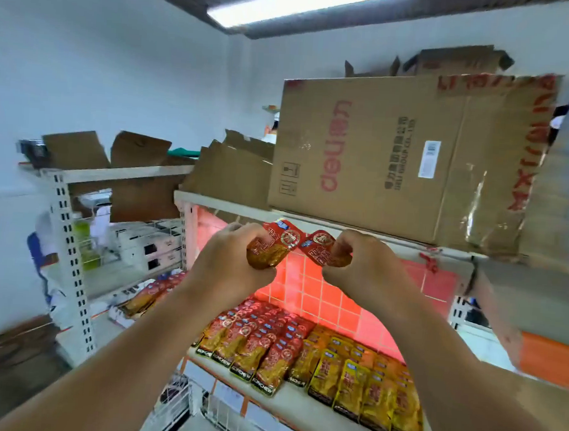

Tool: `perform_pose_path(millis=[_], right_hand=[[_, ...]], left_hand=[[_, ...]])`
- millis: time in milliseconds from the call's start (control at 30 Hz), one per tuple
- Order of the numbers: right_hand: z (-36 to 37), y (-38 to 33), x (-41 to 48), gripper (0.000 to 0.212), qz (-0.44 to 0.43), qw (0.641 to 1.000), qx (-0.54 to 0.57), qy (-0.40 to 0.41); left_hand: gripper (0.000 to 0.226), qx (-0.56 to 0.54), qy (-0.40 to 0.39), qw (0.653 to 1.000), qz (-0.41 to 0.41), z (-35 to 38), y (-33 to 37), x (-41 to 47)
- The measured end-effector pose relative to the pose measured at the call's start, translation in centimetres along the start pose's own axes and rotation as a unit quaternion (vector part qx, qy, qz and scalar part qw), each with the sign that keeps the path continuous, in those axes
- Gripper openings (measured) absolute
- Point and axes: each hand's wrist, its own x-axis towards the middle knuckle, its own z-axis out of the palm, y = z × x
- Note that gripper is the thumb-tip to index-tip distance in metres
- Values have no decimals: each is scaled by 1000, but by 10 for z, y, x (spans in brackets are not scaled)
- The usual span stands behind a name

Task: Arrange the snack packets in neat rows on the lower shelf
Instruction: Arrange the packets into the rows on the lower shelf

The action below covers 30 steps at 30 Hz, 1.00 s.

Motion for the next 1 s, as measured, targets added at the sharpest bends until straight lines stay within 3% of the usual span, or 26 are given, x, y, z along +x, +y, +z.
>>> perform_pose_path(millis=[467,1000], right_hand=[[188,-30,51,21,-54,989,128,-57],[320,21,148,39,-33,980,121,-156]], left_hand=[[41,52,88,988,-118,-1,-147,-31],[42,65,64,964,-249,70,-275,22]])
